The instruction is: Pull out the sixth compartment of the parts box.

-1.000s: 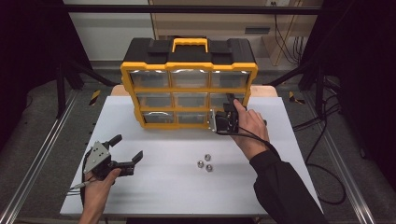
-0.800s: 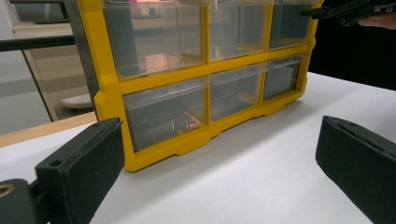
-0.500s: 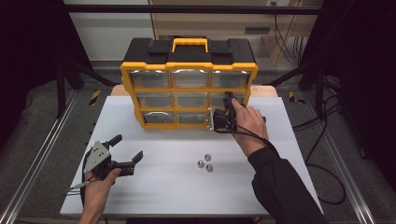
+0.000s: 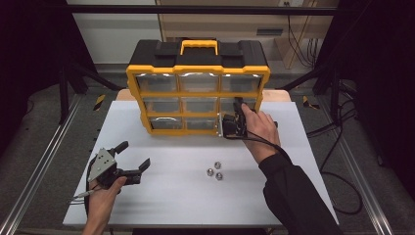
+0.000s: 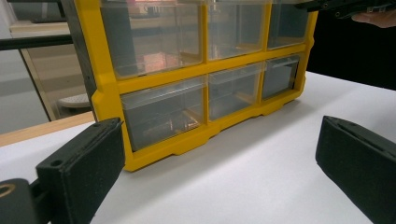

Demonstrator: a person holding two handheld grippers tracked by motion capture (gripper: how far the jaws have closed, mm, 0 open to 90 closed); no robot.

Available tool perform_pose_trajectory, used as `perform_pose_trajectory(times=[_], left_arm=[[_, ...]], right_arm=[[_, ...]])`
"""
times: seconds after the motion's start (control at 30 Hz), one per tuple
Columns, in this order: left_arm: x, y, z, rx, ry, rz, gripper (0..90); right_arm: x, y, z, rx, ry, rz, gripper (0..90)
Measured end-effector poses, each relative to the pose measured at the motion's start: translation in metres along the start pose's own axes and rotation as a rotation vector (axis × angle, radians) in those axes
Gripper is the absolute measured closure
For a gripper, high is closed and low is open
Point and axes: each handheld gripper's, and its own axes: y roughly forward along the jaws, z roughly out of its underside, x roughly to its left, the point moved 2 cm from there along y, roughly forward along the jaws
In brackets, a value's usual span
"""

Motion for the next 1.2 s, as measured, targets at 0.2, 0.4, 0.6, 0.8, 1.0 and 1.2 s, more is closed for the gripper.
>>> perform_pose_trajectory(times=[0.2,0.4,0.6,0.8,1.0,1.2], left_arm=[[0.0,0.0,0.0,0.0,0.0,0.001,1.3],[-0.0002,0.0001,-0.0001,-0.001,0.0,0.002,1.3],[-0.0002,0.0002,-0.0001,-0.001,0.0,0.003,1.3],[-0.0003,0.0,-0.0003,-0.002,0.001,0.003,1.3],[-0.0002,0.0001,-0.0003,-0.002,0.001,0.004,1.2],[-0.0005,0.0003,-0.0003,-0.001,0.001,0.005,1.3]], right_arm=[[-0.0004,0.0011,0.0009,0.002,-0.008,-0.001,74.1],[-0.0003,0.0021,0.0018,0.003,-0.016,-0.003,74.3],[0.0003,0.0032,0.0014,-0.002,-0.023,-0.001,75.2],[0.0018,0.0035,0.0006,0.005,-0.029,0.003,75.4],[0.0026,0.0041,0.0002,0.005,-0.038,0.012,75.6],[0.0026,0.0042,0.0,0.006,-0.035,0.013,75.6]])
